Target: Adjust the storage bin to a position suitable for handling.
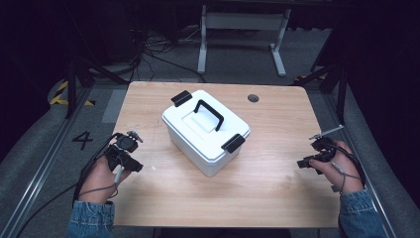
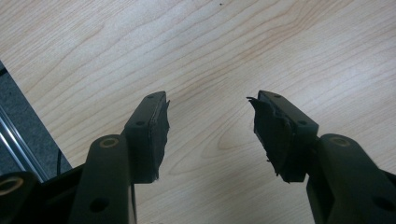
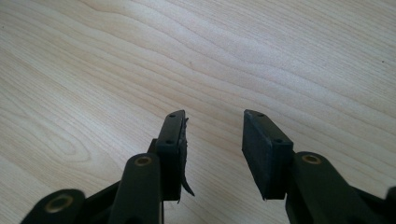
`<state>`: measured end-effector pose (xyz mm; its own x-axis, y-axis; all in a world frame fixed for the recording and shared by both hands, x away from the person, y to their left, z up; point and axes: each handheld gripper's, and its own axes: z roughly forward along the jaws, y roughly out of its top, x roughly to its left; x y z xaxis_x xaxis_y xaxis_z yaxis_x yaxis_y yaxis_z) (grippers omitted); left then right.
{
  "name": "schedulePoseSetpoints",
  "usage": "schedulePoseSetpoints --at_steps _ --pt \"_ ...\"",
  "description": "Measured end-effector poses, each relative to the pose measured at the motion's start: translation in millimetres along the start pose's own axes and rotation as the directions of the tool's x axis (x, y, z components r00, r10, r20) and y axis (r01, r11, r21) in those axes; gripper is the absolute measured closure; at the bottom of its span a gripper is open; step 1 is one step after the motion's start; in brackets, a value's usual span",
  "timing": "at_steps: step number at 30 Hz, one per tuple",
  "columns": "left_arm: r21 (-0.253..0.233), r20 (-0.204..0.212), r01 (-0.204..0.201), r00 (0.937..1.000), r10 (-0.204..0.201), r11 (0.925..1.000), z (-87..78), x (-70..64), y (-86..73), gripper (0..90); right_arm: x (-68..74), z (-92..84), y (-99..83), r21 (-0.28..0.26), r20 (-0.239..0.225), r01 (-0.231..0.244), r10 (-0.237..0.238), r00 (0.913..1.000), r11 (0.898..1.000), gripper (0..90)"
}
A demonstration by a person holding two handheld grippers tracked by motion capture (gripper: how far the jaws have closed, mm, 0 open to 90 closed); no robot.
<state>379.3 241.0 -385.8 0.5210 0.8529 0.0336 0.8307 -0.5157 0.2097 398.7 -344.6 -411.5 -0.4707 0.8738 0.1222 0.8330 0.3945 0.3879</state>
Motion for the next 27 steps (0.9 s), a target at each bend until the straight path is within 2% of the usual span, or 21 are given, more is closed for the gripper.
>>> schedulePoseSetpoints --at_steps 6,9,11,12,16,17,20,22,26,27 --pt "-0.007 0.008 -0.002 1.0000 0.002 1.0000 -4.5 -1.4 0.5 44.9 0.7 -2.7 4.5 -0.016 -0.011 0.006 -0.007 0.9999 1.000 59.4" --pt "-0.009 0.004 -0.009 1.0000 0.009 0.9999 -6.4 -0.1 0.5 44.4 2.7 -8.4 13.3 -0.021 -0.022 0.022 -0.023 0.9995 1.000 58.8" --pt "-0.013 0.004 -0.009 0.9999 0.009 0.9999 -7.1 0.7 0.6 43.6 6.1 -13.9 21.4 -0.023 -0.013 0.037 -0.037 0.9992 0.999 59.0" --pt "-0.016 0.000 -0.019 0.9998 0.019 0.9997 -7.5 1.9 0.8 43.1 8.3 -16.6 25.4 -0.024 -0.014 0.042 -0.043 0.9990 0.999 59.5" --pt "-0.023 0.008 -0.020 0.9998 0.020 0.9996 -8.4 3.0 1.1 42.6 18.7 -24.6 41.5 -0.030 -0.035 0.065 -0.066 0.9972 0.997 60.2" --pt "-0.026 0.017 -0.007 0.9998 0.007 0.9996 -9.1 2.6 1.4 42.5 21.0 -25.6 44.7 -0.030 -0.040 0.067 -0.068 0.9969 0.997 60.3" --pt "-0.044 0.026 -0.005 0.9997 0.006 0.9990 -11.8 2.5 2.6 42.6 32.4 -30.8 59.5 -0.015 -0.040 0.102 -0.102 0.9940 0.995 60.6" --pt "-0.043 0.028 -0.004 0.9996 0.006 0.9991 -12.3 2.6 2.8 42.6 35.3 -32.5 63.6 -0.014 -0.041 0.109 -0.110 0.9931 0.994 60.7" --pt "-0.039 0.024 -0.031 0.9992 0.032 0.9988 -12.8 4.6 4.8 42.6 45.2 -38.1 79.8 -0.002 -0.040 0.135 -0.135 0.9900 0.991 60.6" --pt "-0.039 0.036 -0.022 0.9991 0.023 0.9990 -12.8 4.7 5.4 42.6 48.8 -38.7 86.4 0.004 -0.042 0.144 -0.144 0.9887 0.990 60.6"
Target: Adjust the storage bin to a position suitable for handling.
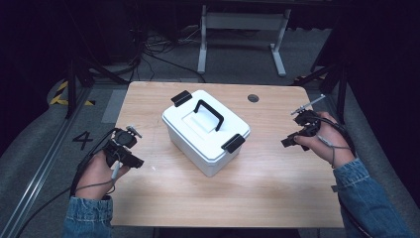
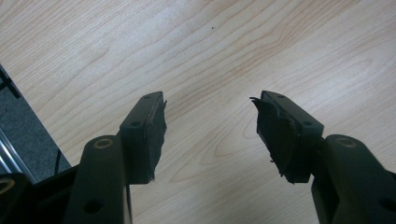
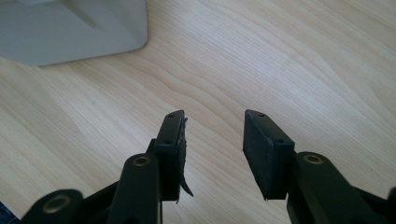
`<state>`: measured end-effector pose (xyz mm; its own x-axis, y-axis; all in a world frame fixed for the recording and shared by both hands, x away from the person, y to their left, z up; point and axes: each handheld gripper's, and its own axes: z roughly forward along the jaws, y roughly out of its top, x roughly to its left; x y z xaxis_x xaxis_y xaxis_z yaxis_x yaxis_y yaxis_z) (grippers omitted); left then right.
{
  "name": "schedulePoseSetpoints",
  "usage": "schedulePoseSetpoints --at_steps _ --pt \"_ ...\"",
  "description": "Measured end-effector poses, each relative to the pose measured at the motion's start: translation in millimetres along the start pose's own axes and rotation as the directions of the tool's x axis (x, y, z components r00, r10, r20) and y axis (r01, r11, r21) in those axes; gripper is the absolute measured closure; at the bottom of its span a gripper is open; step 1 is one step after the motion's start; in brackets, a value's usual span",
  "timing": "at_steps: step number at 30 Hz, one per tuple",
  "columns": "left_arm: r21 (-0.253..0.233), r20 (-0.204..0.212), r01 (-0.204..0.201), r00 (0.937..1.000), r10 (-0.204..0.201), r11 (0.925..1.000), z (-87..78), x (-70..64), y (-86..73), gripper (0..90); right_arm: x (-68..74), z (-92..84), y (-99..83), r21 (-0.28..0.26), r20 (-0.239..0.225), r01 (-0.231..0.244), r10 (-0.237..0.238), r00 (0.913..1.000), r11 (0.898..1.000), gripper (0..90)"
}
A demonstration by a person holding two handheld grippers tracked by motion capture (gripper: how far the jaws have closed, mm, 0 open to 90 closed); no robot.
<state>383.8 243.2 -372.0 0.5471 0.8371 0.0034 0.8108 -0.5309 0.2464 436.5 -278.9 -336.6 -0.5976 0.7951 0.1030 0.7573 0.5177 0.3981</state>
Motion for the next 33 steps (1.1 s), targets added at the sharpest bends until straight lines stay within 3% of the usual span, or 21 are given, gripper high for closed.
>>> schedulePoseSetpoints --at_steps 7,10,14,23,33 --pt "0.000 0.004 -0.005 1.0000 0.005 1.0000 0.0 0.2 3.1 44.4 5.8 -2.5 18.8 -0.005 -0.014 0.011 -0.011 0.9998 1.000 60.0" --pt "0.002 0.016 0.012 0.9998 -0.012 0.9999 0.5 0.7 5.8 44.8 9.6 -5.2 26.8 -0.030 -0.024 0.016 -0.017 0.9996 0.999 60.3" --pt "-0.004 0.014 0.003 0.9999 -0.002 1.0000 0.2 1.1 7.9 45.0 22.2 -9.3 45.0 -0.060 -0.065 0.038 -0.041 0.9970 0.998 60.6" --pt "0.001 0.033 0.018 0.9993 -0.018 0.9998 -0.6 4.3 7.9 47.3 42.0 -13.1 79.6 -0.052 -0.083 0.081 -0.085 0.9928 0.995 60.6" --pt "0.004 0.031 0.009 0.9995 -0.009 1.0000 -1.0 3.7 8.8 47.1 63.3 -8.4 112.4 -0.053 -0.115 0.120 -0.126 0.9854 0.991 60.5"
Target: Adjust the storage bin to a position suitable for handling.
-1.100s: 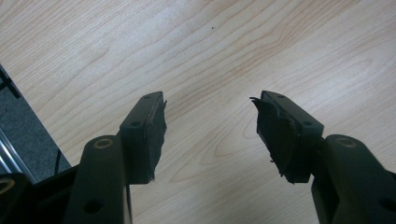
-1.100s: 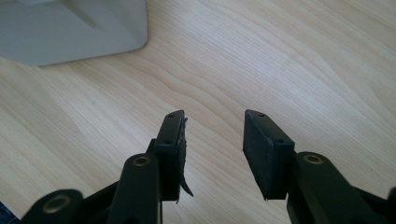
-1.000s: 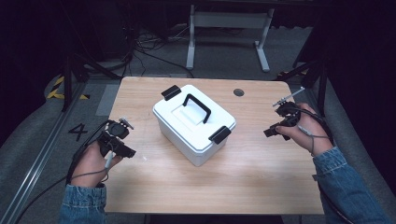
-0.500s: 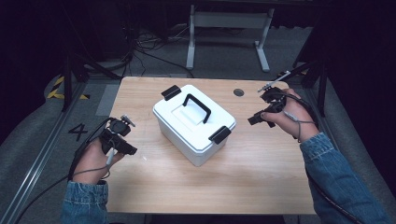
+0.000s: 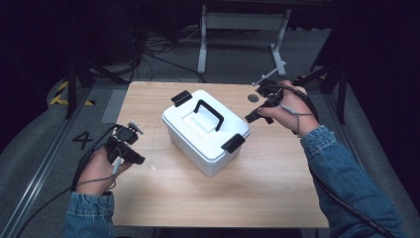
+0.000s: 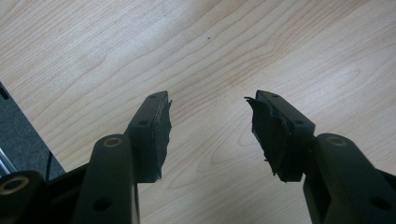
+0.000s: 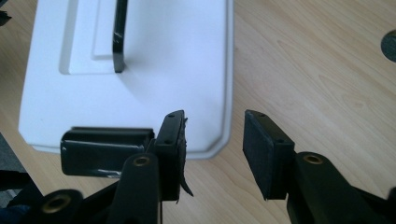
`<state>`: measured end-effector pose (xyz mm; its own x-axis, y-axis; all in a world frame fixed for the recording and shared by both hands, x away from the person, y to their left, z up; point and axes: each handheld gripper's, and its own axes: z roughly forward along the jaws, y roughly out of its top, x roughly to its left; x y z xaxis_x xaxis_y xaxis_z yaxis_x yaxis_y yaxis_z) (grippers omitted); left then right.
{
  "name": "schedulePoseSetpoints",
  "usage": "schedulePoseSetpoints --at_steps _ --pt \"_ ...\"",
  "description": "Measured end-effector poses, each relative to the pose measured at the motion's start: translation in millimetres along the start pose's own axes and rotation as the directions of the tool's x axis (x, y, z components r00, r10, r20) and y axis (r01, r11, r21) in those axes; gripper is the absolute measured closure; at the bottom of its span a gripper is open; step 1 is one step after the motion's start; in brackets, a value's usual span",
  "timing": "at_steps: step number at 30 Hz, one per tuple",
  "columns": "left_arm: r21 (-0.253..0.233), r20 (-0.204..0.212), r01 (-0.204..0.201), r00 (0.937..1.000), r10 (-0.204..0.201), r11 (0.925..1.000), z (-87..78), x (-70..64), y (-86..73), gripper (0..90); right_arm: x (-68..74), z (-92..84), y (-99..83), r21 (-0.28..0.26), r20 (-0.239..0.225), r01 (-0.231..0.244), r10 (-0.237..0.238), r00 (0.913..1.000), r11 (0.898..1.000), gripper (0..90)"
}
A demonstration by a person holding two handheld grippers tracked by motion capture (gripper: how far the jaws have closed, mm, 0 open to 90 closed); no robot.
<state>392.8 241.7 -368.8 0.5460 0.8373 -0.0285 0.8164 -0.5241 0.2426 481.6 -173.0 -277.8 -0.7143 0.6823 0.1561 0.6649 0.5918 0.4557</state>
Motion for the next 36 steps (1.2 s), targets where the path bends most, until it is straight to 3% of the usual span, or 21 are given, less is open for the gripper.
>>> schedulePoseSetpoints --at_steps 3,16,29,33,36 --pt "0.000 0.014 0.013 0.9998 -0.013 0.9999 1.5 -0.8 1.4 47.4 5.4 4.8 9.7 0.003 -0.013 0.017 -0.017 0.9998 1.000 60.1" --pt "0.010 0.019 -0.016 0.9997 0.015 0.9998 6.3 -6.2 6.2 46.2 28.9 26.4 43.5 0.000 -0.070 0.079 -0.079 0.9944 0.997 58.7" --pt "0.010 0.021 -0.024 0.9995 0.023 0.9997 8.7 -7.2 7.4 44.9 40.6 58.2 64.6 0.004 -0.122 0.091 -0.090 0.9885 0.996 58.8" --pt "0.006 0.021 -0.024 0.9995 0.024 0.9997 9.1 -7.0 7.2 44.8 41.8 66.9 69.1 0.012 -0.127 0.099 -0.096 0.9872 0.995 62.1" --pt "0.013 0.023 -0.031 0.9993 0.030 0.9994 8.7 -6.9 7.5 44.7 43.9 69.3 72.5 0.012 -0.117 0.110 -0.107 0.9873 0.994 71.7"
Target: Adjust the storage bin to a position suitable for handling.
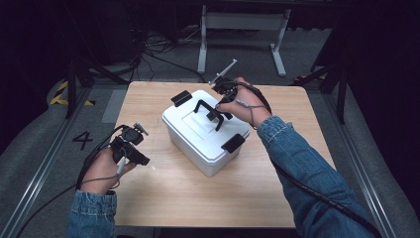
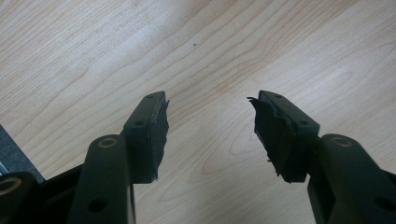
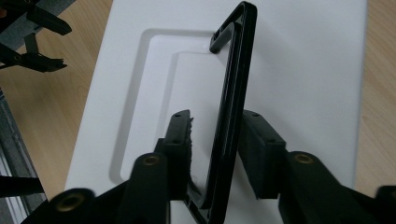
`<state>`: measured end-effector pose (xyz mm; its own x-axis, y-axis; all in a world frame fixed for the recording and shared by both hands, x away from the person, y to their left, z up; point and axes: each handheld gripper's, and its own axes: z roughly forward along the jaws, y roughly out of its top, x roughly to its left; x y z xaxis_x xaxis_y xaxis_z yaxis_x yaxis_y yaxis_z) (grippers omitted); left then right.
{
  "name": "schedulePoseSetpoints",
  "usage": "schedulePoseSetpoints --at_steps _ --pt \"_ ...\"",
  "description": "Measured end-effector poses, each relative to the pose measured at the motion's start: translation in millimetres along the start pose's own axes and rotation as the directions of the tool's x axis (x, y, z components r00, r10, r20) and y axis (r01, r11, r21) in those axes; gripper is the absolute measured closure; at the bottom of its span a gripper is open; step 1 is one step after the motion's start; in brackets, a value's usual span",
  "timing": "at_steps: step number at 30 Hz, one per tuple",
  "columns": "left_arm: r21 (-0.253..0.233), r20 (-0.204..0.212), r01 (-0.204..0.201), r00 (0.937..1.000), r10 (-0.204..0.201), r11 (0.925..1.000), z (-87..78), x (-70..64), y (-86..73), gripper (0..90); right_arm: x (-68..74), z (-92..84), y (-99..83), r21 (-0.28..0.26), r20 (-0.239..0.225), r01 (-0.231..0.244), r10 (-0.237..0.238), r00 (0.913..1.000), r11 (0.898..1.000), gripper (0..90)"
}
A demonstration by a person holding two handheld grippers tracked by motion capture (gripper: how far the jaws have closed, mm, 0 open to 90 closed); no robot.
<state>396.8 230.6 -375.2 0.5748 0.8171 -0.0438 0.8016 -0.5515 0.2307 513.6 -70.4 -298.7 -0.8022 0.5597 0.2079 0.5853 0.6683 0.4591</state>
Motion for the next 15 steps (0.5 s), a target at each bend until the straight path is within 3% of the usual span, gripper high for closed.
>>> schedulePoseSetpoints --at_steps 3,11,15 --pt "-0.006 0.001 0.001 1.0000 -0.001 1.0000 0.5 0.4 -0.4 44.7 3.2 -0.9 3.2 0.004 0.003 0.010 -0.010 0.9999 1.000 80.2" --pt "-0.009 0.001 0.001 1.0000 -0.001 1.0000 0.1 0.7 -0.7 44.7 8.1 -1.2 4.8 0.015 0.030 -0.003 0.002 0.9996 1.000 81.9" --pt "0.000 0.004 -0.002 1.0000 0.002 1.0000 0.9 0.9 0.4 44.7 9.9 -1.5 5.4 0.014 0.038 -0.040 0.040 0.9985 0.999 82.9"
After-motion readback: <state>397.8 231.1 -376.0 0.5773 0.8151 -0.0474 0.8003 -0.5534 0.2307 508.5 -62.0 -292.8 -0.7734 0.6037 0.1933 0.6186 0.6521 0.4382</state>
